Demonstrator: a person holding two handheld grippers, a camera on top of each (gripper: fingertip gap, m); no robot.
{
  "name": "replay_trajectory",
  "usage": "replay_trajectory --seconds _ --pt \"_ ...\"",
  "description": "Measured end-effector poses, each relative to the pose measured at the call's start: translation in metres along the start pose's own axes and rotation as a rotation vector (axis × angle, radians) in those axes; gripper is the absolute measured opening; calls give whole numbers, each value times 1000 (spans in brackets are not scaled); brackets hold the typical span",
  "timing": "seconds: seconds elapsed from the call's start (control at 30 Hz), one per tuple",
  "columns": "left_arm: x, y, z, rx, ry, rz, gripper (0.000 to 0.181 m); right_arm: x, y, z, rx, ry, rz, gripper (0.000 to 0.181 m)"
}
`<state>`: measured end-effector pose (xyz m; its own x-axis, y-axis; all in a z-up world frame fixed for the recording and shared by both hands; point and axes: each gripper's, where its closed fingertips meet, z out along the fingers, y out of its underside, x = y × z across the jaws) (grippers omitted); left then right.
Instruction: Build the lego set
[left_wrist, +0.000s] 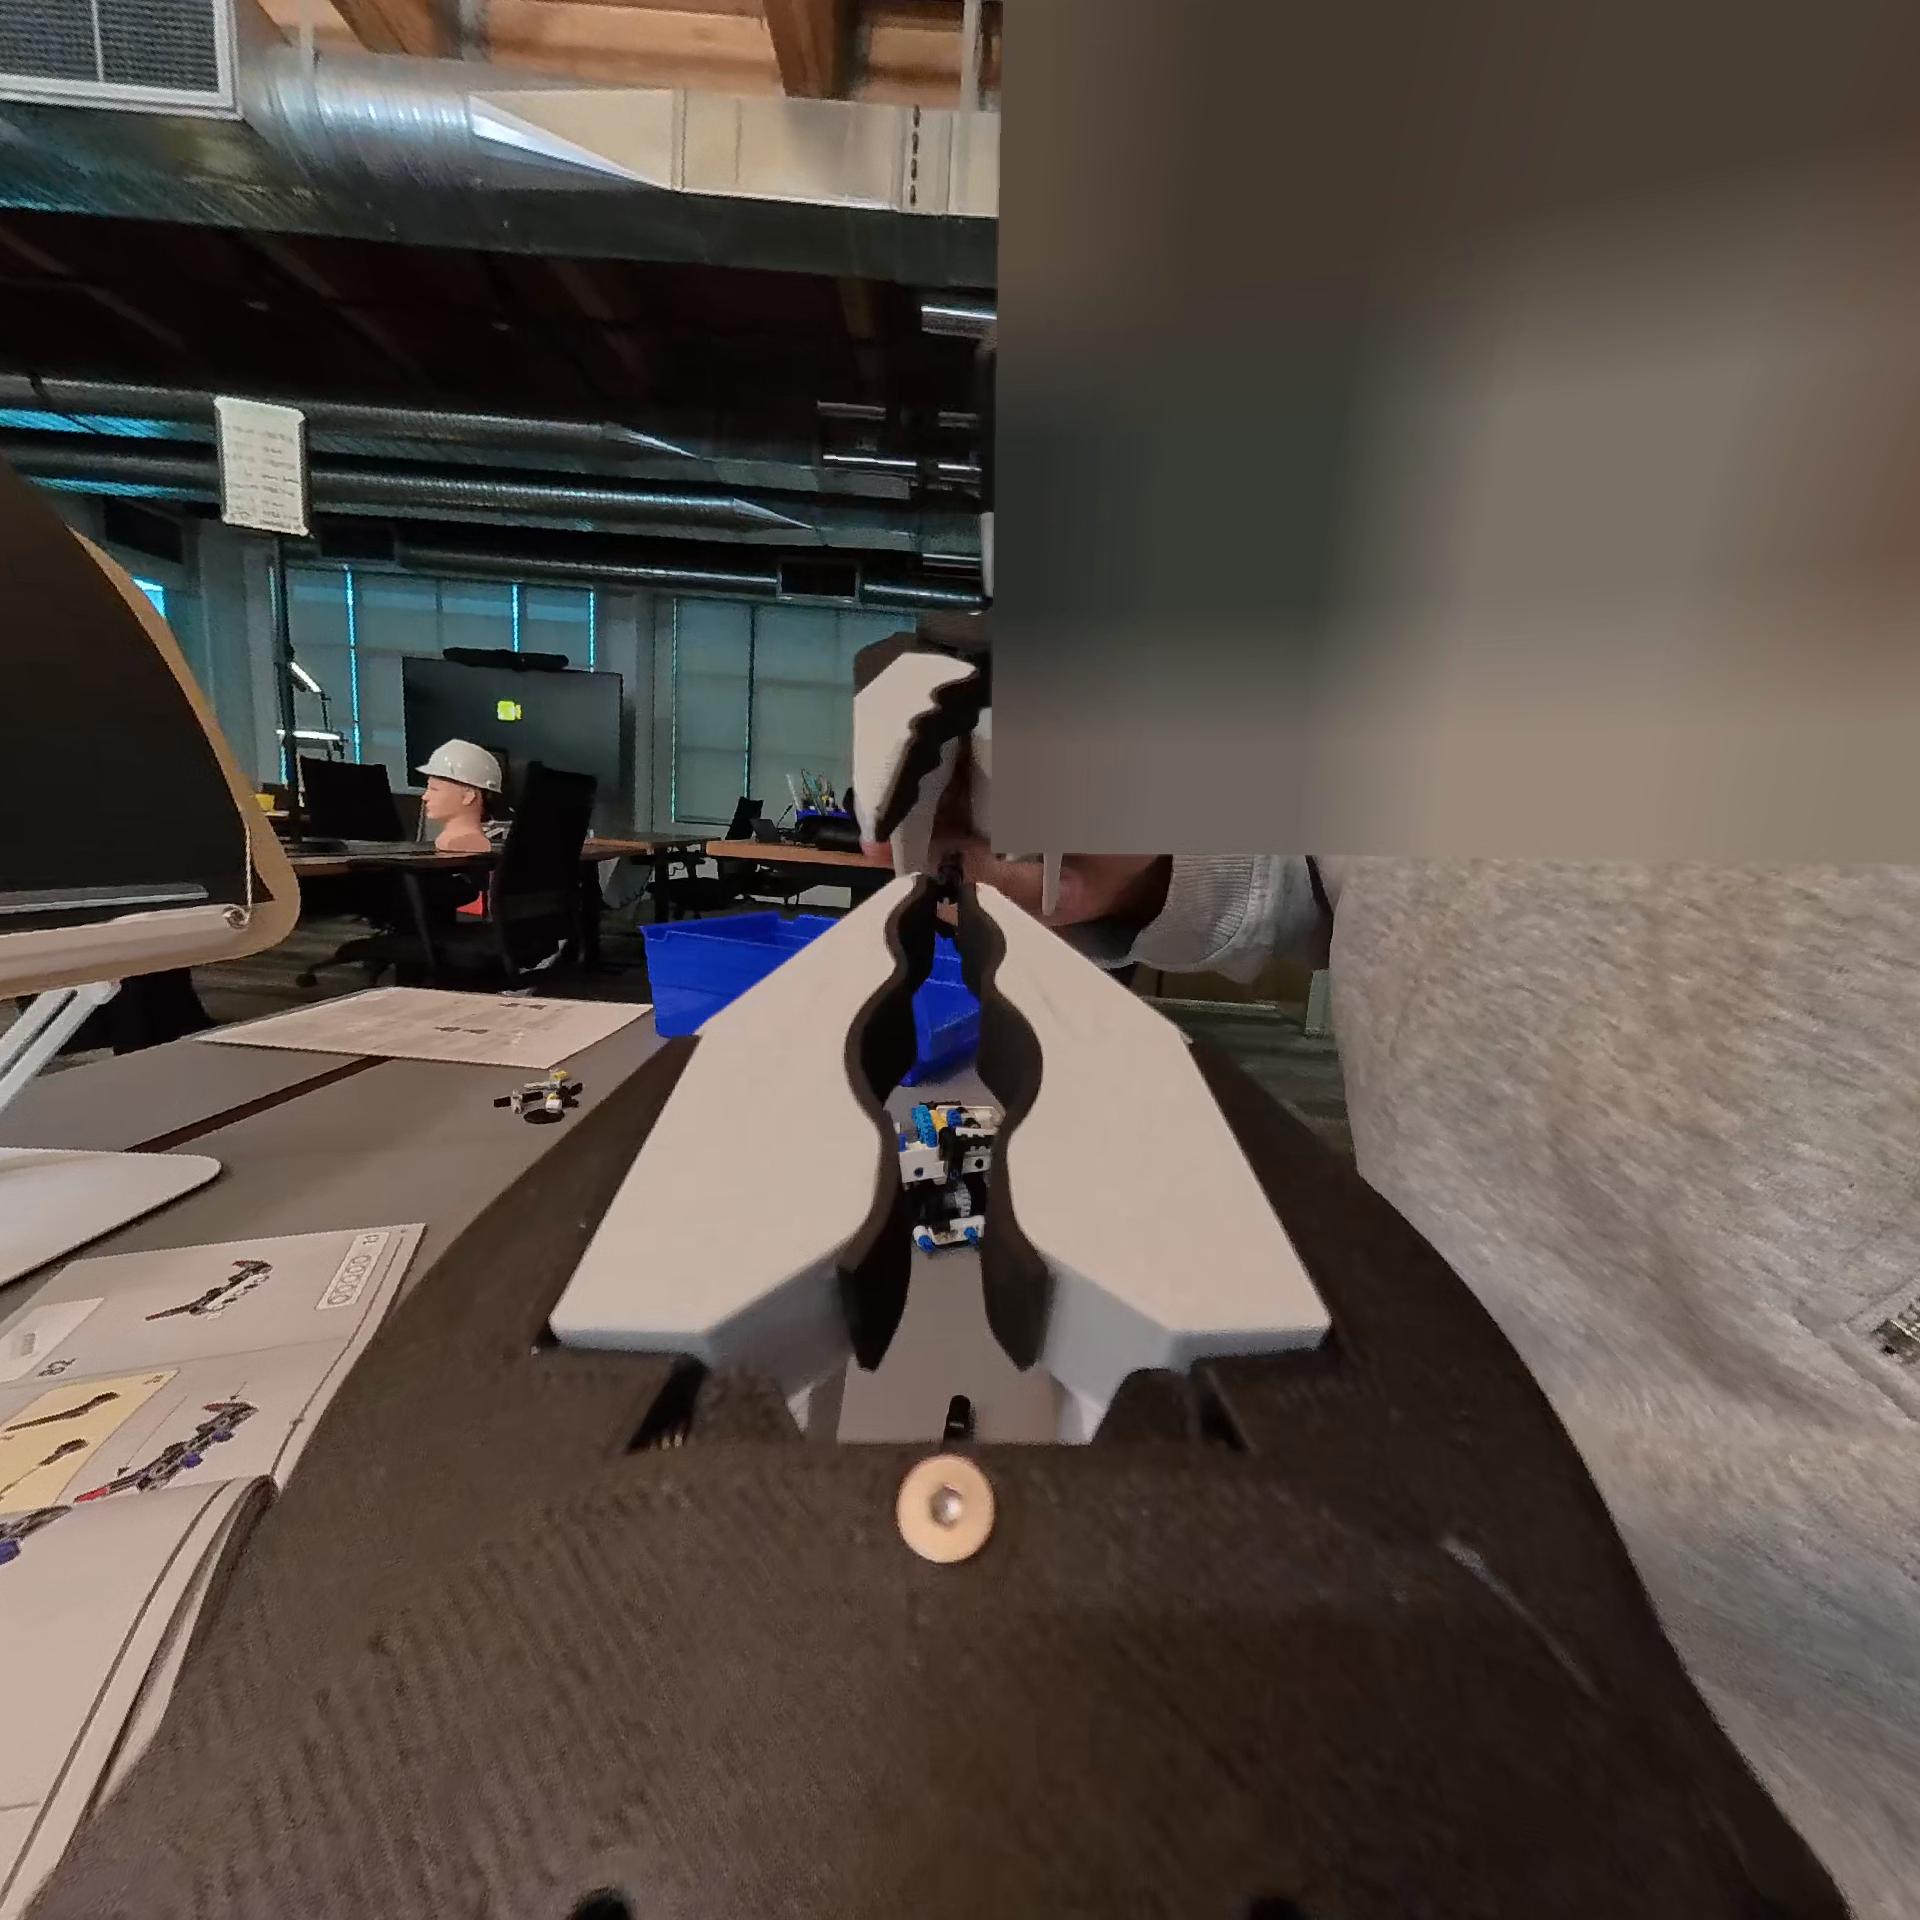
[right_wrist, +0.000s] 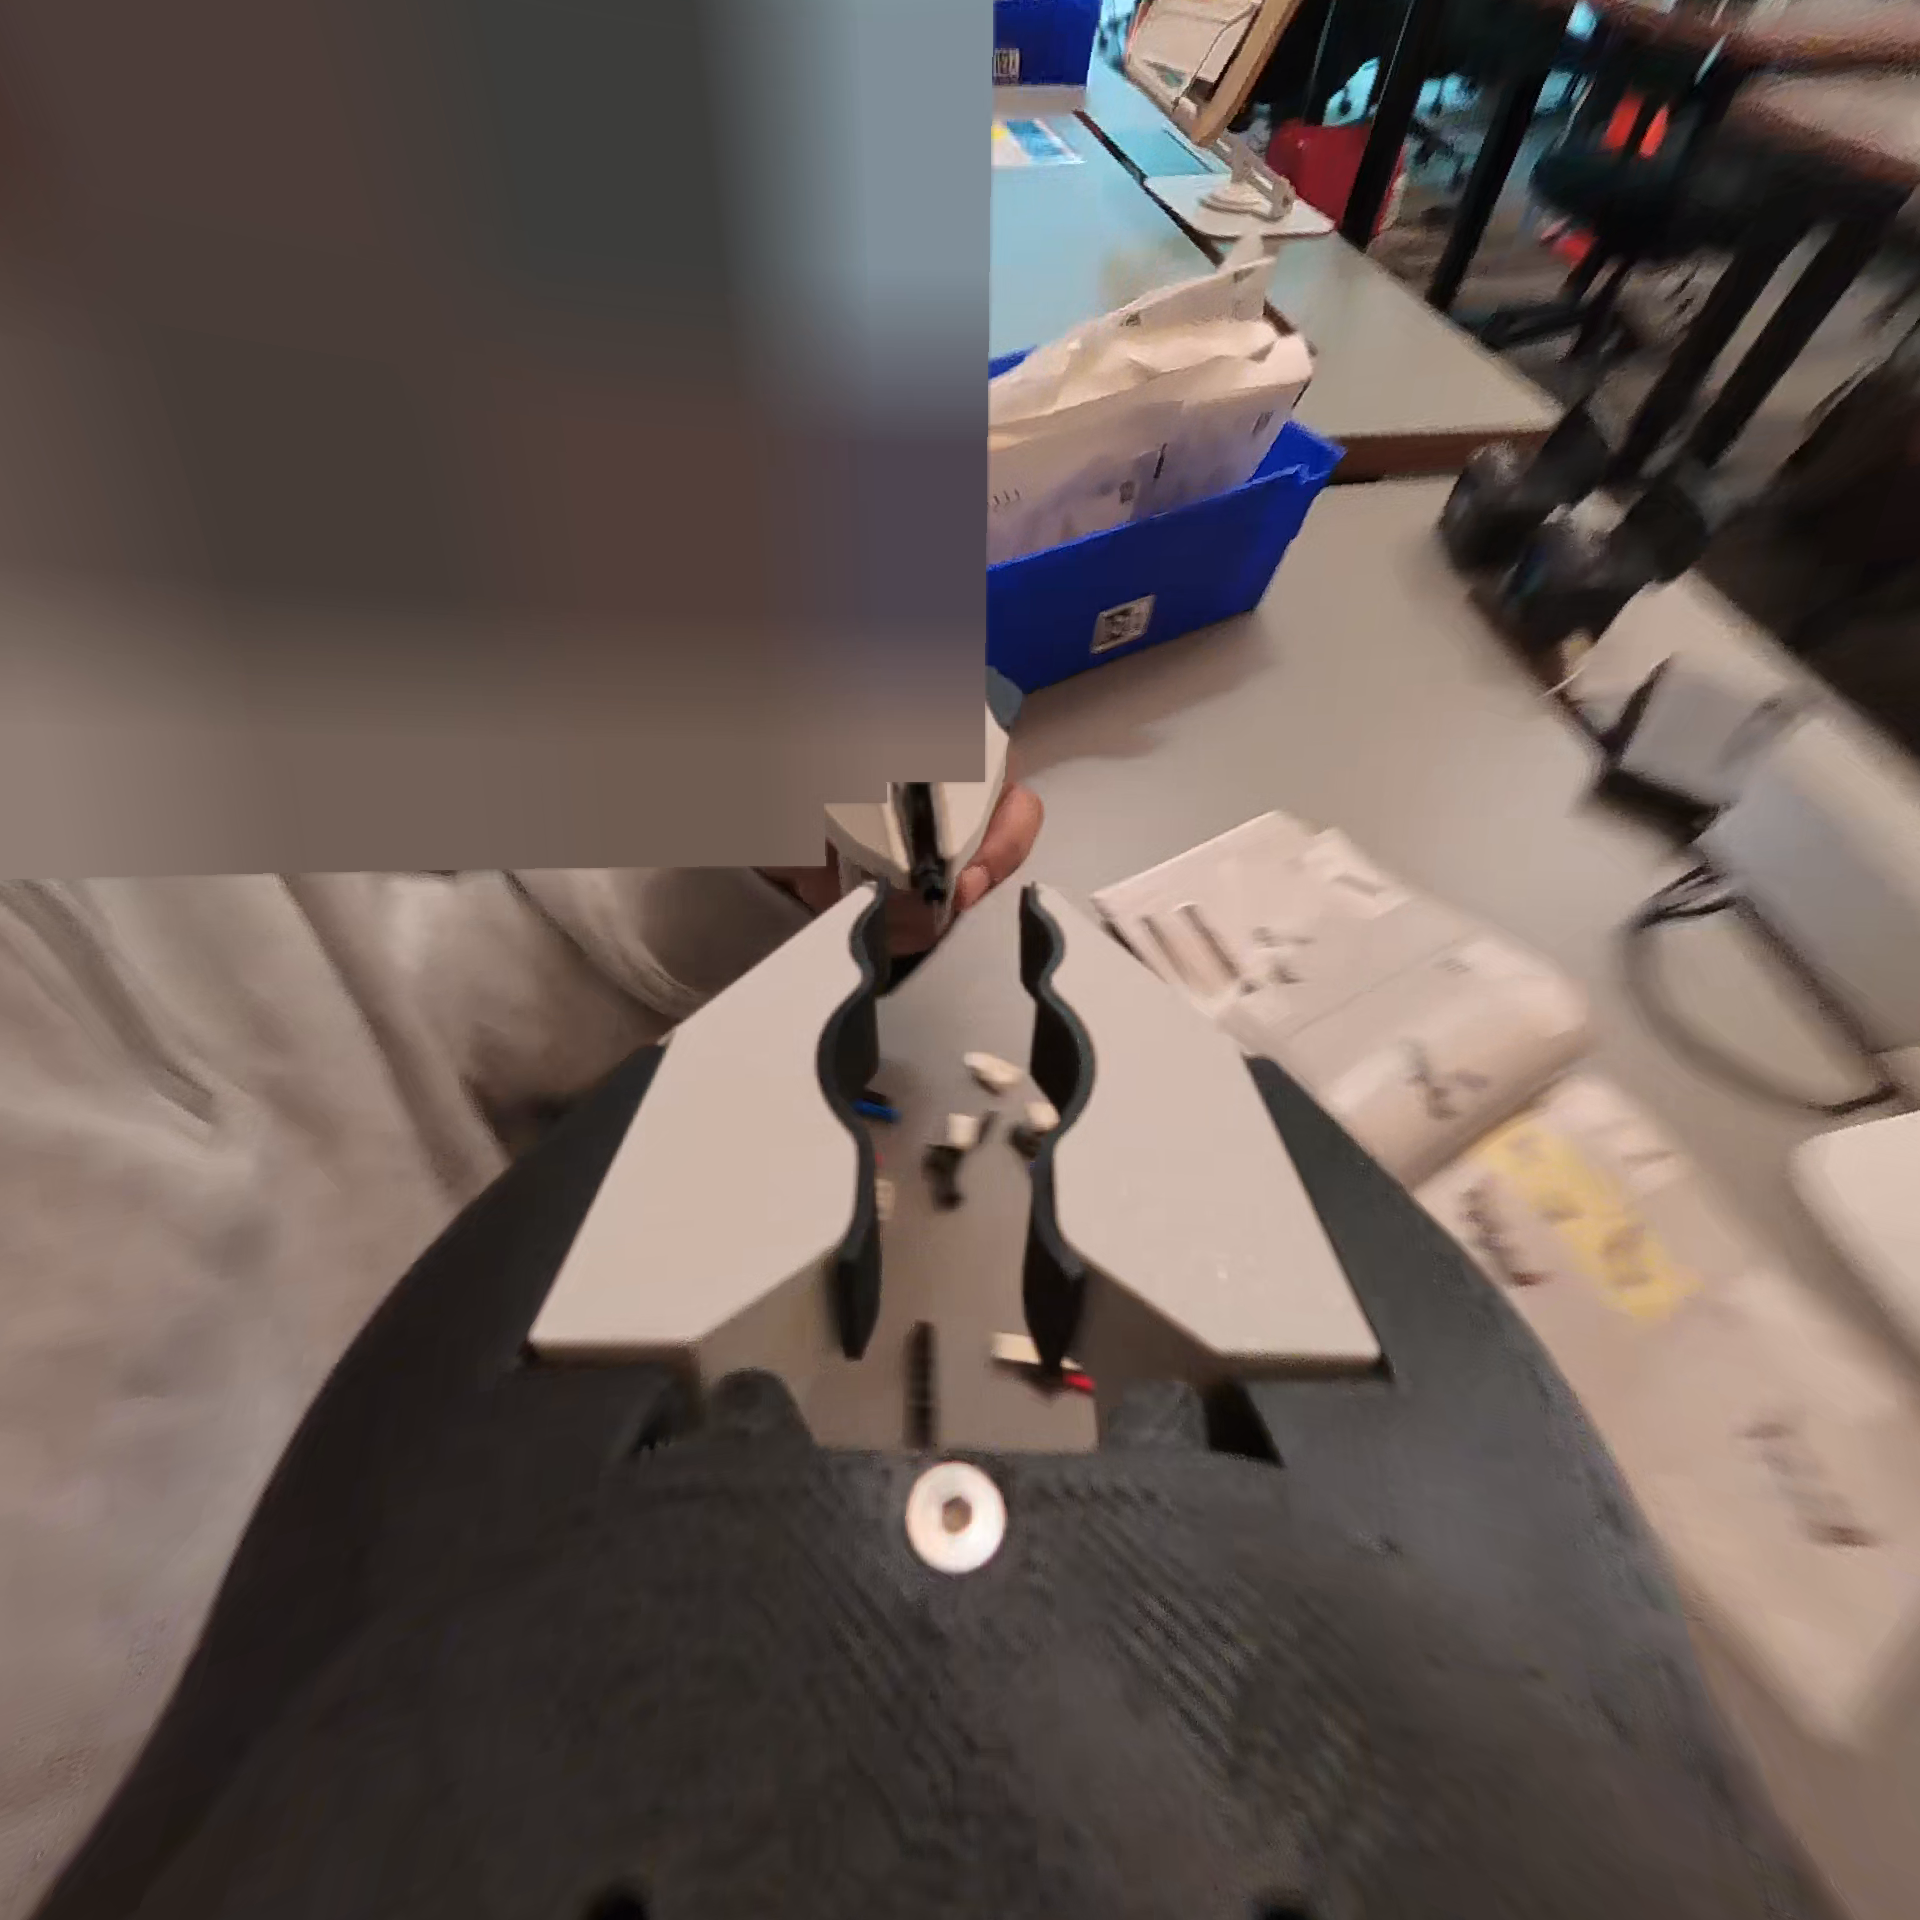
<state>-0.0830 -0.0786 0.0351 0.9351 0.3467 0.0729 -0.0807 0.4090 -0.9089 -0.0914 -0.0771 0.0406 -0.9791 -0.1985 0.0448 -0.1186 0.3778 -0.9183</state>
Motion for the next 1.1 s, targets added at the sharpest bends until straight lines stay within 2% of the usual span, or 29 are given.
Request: replay_trajectory --seconds 0.1,0.3,0.53,0.8,0.93,1.0,1.1 --pt "2 -3 -1 17 15 -2 1 -4 2 5 -40 31 -108 18" --pt "8 -4 -1 18 54 -11 1 -10 -6 6 -4 18 -168 8" --pt "12 -5 3 30 92 -30 0 -17 -5 10 -10 -11 -209 3" --pt "13 -4 3 27 104 -36 1 -19 -2 10 -49 -42 -167 2" --pt "-1 3 6 2 31 -62 2 -7 7 7 -113 16 -136 2" --pt "-21 -1 0 33 -83 -84 5 2 18 4 -164 44 -93 3" --pt "-51 -14 -22 126 -238 -153 4 15 65 1 -372 61 23 2"
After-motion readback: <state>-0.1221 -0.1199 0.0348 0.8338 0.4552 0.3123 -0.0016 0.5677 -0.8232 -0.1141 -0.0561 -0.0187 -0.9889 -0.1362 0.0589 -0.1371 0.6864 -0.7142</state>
